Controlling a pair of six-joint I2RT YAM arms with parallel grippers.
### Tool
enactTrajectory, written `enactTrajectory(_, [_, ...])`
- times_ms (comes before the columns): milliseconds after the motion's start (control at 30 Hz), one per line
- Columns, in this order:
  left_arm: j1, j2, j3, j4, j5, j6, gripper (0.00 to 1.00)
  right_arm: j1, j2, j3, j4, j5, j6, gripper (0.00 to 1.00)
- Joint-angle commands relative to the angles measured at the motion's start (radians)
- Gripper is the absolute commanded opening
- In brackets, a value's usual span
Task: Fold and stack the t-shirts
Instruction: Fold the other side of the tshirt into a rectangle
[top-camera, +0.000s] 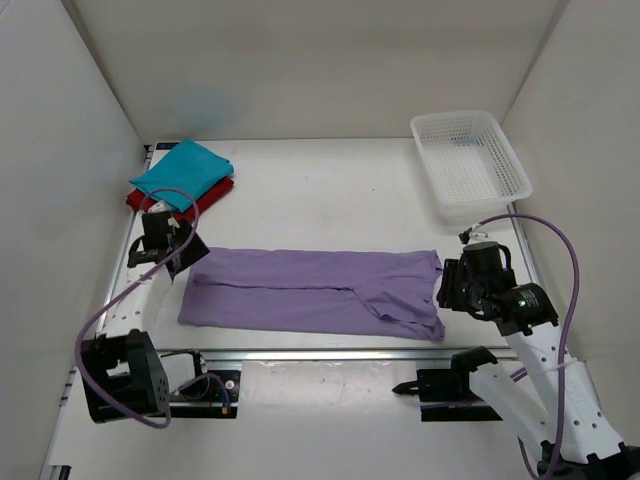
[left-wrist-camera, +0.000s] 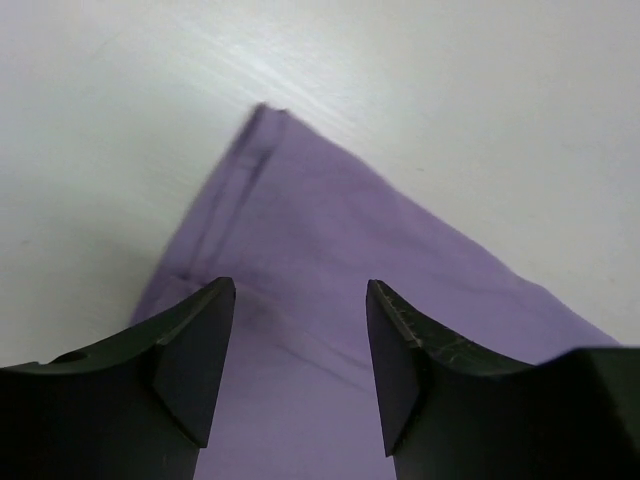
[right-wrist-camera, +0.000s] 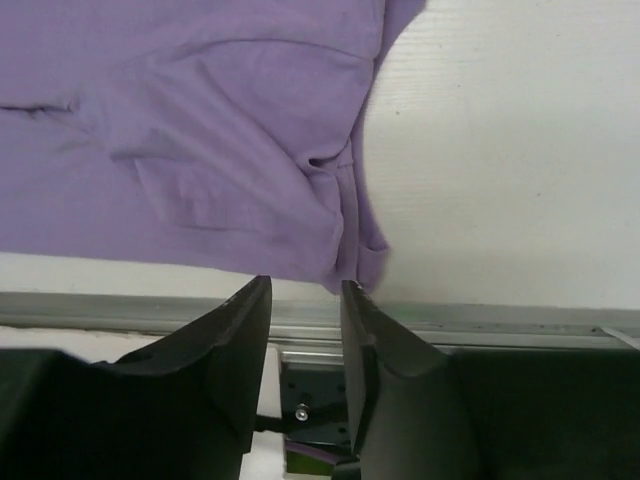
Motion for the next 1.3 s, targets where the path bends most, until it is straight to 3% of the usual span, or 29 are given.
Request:
enactTrajectory(0, [-0.092, -0.075, 0.013, 0.067, 0.025, -0.03, 0.65, 0.041, -0.012, 0.062, -0.043, 0.103, 0.012, 0.33])
enactTrajectory(200, [-0.344, -0.147, -0.081, 0.115, -0.01, -0.048, 0.59, 0.108, 0.057, 0.036, 0.107, -0.128, -0.019, 0.02])
enactTrajectory(267, [-0.448, -0.169, -0.149, 0.155, -0.054, -0.088, 0.58, 0.275, 0.098, -0.024, 0.253, -0.151, 0.039, 0.01])
enactTrajectory(400, [-0.525, -0.2, -0.22, 0.22, -0.021, -0.128, 0.55, 0.64, 0.232, -0.085, 0.474, -0.021, 0.087, 0.0])
enactTrajectory(467, [-0.551, -0.195, -0.242, 0.243, -0.018, -0.151, 0.54, 0.684, 0.354, -0.079, 0.512, -0.007, 0.075, 0.0])
enactTrajectory(600, [-0.608, -0.217, -0.279, 0.293, 0.002, -0.185, 0.54, 0.62, 0.465, -0.125, 0.603, -0.024, 0.038, 0.0])
enactTrajectory(867, [-0.563, -0.273, -0.358, 0.343, 0.047, -0.193, 0.54, 0.48, 0.543, -0.168, 0.605, -0.026, -0.004, 0.11])
enactTrajectory(1033, [-0.556, -0.28, -0.373, 0.355, 0.05, -0.205, 0.55, 0.489, 0.53, -0.199, 0.649, -0.071, -0.005, 0.16])
enactTrajectory(1267, [-0.556, -0.28, -0.381, 0.361, 0.061, -0.213, 0.55, 0.478, 0.522, -0.194, 0.648, -0.093, -0.002, 0.14])
